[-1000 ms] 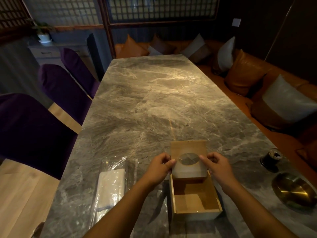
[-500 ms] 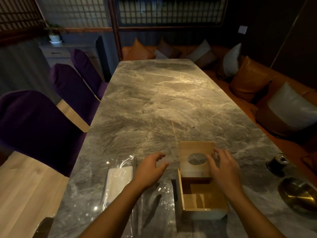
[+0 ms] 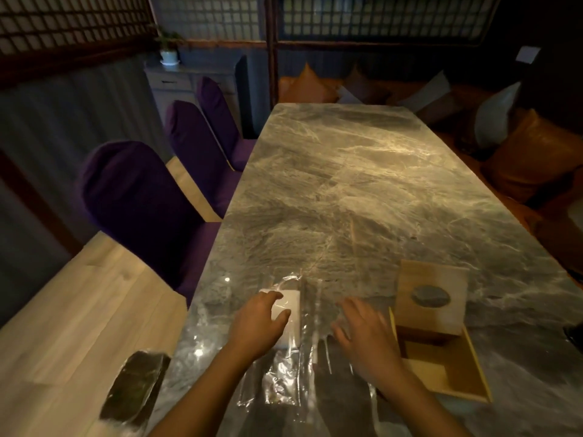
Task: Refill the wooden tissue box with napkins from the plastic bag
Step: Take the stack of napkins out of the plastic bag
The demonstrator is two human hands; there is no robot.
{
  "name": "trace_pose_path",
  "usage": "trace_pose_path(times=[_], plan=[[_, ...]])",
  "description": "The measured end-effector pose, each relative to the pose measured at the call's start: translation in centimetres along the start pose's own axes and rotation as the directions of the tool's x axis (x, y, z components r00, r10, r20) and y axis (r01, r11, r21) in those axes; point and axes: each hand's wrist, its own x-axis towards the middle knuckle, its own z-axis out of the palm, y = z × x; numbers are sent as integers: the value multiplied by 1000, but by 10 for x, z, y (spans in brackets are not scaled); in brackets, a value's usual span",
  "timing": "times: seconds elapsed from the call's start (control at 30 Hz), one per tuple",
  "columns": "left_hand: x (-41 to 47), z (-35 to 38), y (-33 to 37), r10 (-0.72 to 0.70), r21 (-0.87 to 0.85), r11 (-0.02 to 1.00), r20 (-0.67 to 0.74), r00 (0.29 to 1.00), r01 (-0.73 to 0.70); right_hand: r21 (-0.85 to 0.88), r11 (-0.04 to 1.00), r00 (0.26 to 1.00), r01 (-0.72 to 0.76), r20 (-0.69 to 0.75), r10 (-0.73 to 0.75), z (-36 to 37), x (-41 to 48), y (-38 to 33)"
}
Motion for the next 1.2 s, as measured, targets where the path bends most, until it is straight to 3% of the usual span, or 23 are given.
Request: trace_pose_path(times=[0.17,0.37,0.6,0.7,0.83,0.97,1.1,1.2], plan=[[-15,6,-23,-29,97,995,58,998,24,-65,998,987,27,157,-16,45,-3,-10],[-32,24,-40,44,154,986,103,994,-59,-178,979,949,101,314,-41,76,-12,-6],[-37,36,-41,103,203,972,82,991,-117,-247,961,949,120,314,-37,86,-21,-1],[-42,41,-26,147,232,959,89,985,-164,-234,971,943,43,331,38,79,-21,-4],[-43,54,-13,31,370,925,160,987,-89,-170,984,958,60,286,-9,84,-25,-4],[-37,57,0,-76,406,914,214,974,-18,-181,982,938,-53,328,111,82,-27,-5],[-30,60,1,-62,548,830,274,960,-103,-162,985,960,62,280,-14,94,-29,5],[-26,50,-1,-26,479,872,250,968,-101,-186,981,978,53,209,-14,96,-28,7]])
